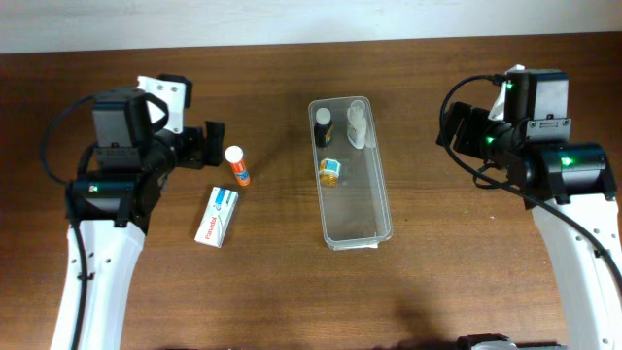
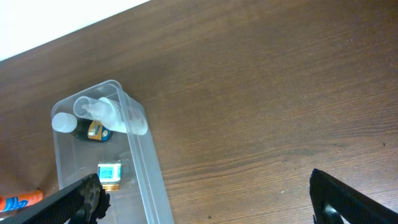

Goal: Pack container
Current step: 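Open the right gripper and lift it away from the container, then grasp the orange tube by its white cap with the left gripper, then carry the orange tube to the container and lower it inside, then release the orange tube and move the left gripper back left, then grasp the Panadol box with the left gripper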

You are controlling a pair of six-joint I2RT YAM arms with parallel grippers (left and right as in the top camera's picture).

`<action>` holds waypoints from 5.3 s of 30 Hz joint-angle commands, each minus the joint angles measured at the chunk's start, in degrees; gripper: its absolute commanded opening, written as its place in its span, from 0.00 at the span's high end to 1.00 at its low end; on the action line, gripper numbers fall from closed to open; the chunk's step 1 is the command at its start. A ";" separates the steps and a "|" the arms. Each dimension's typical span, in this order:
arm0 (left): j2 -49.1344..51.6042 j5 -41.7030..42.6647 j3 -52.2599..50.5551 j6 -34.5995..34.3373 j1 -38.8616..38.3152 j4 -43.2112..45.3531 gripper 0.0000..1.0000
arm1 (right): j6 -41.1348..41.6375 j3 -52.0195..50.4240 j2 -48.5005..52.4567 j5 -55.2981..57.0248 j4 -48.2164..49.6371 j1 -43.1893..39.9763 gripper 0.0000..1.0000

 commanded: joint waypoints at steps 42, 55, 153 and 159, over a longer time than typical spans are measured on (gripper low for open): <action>20.72 -7.37 1.33 -7.72 -7.58 -1.68 0.79 | 0.31 0.15 0.46 0.09 -0.02 -0.42 0.02; 19.56 -10.88 20.24 -6.43 -20.61 -9.97 0.87 | 0.31 0.15 0.46 0.09 -0.02 -0.42 0.02; 30.88 -4.94 -3.23 0.37 -1.03 -17.86 0.21 | 0.31 0.15 0.46 0.09 -0.02 -0.42 0.02; 36.65 -3.21 -3.21 0.31 -1.18 -17.22 0.57 | 0.31 0.15 0.46 0.09 -0.02 -0.42 0.02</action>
